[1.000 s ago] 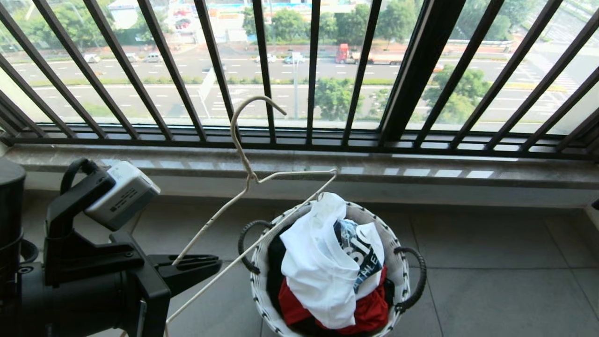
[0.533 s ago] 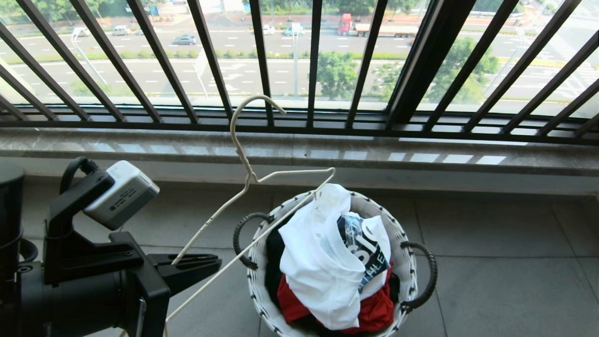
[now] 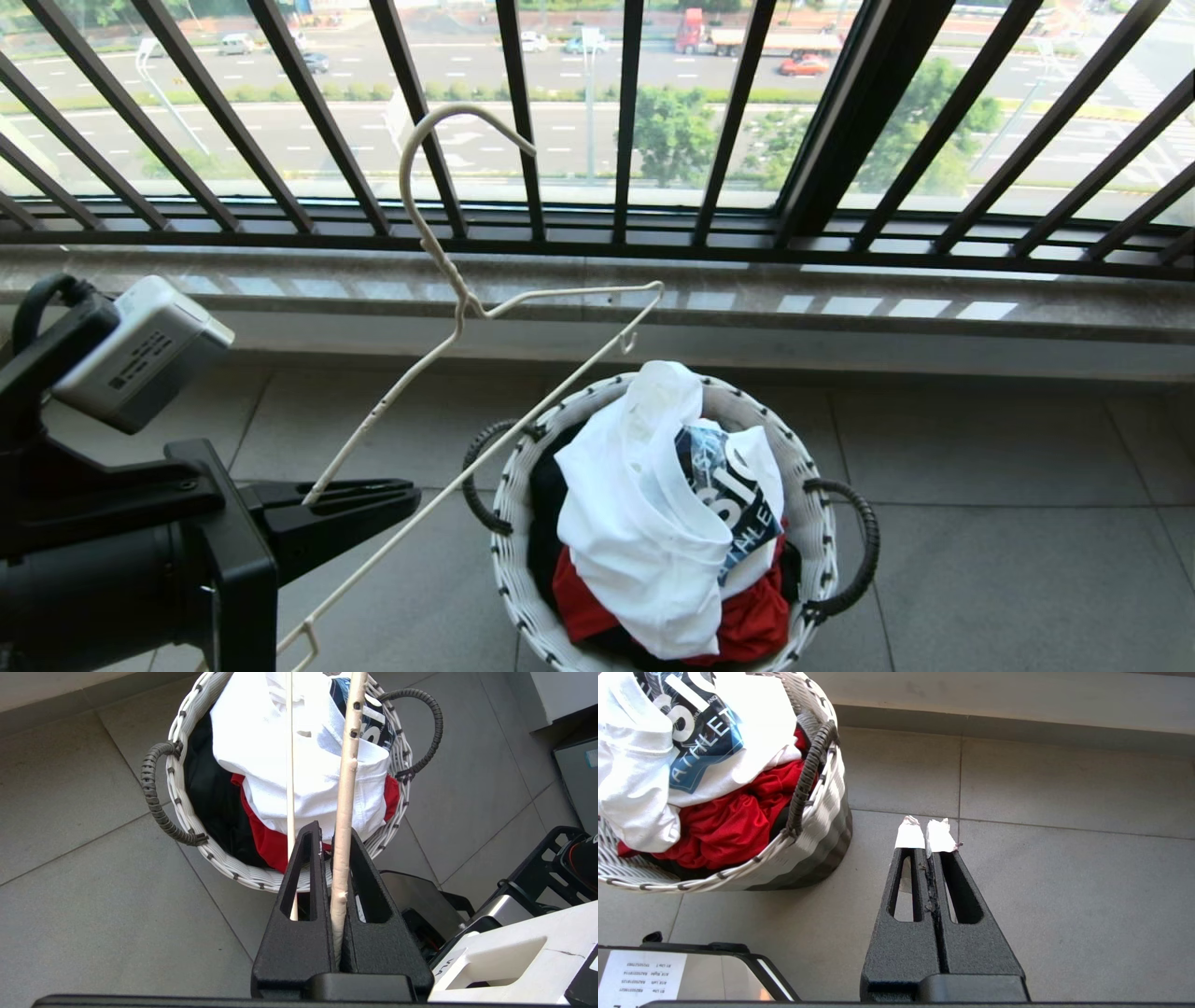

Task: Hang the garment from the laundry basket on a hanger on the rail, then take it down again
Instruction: Pick up the clothes rack on the clothesline

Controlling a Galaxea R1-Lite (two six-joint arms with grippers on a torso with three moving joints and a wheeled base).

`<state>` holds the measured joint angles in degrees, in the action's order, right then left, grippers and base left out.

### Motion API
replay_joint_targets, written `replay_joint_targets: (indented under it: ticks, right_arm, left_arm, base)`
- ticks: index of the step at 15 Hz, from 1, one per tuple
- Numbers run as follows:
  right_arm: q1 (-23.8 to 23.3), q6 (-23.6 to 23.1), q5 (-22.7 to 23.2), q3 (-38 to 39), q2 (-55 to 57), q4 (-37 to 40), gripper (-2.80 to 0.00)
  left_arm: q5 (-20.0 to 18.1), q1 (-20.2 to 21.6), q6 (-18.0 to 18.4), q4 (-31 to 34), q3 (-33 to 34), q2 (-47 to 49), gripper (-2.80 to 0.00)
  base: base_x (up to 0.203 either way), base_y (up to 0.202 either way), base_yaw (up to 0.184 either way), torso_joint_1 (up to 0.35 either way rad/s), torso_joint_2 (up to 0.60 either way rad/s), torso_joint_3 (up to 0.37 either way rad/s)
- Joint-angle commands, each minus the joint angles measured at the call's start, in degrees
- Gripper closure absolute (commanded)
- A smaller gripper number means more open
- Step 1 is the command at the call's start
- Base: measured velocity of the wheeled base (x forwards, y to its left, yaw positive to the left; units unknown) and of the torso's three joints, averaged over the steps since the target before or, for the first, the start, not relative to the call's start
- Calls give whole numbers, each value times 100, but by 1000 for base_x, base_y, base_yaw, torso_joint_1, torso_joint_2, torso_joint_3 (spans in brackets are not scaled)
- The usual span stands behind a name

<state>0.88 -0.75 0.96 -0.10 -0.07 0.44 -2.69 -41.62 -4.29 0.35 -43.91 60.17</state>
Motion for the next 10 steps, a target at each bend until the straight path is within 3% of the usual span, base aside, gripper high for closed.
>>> replay_joint_targets:
  ticks: [1, 6, 10]
  right_arm:
    - [0, -12, 0, 1, 7, 0, 0]
    - [0, -38, -31, -124, 2, 69, 0]
    - [4, -23, 55, -1209, 1074, 370, 0]
  left_arm:
    - [6, -4, -2, 9, -12, -49, 0]
    - [27, 5, -42, 56, -232, -49, 0]
    - [50, 5, -54, 79, -329, -23, 0]
  base:
    - [0, 0, 0, 0, 0, 0]
    - [0, 0, 0, 0, 0, 0]
    - [0, 0, 0, 0, 0, 0]
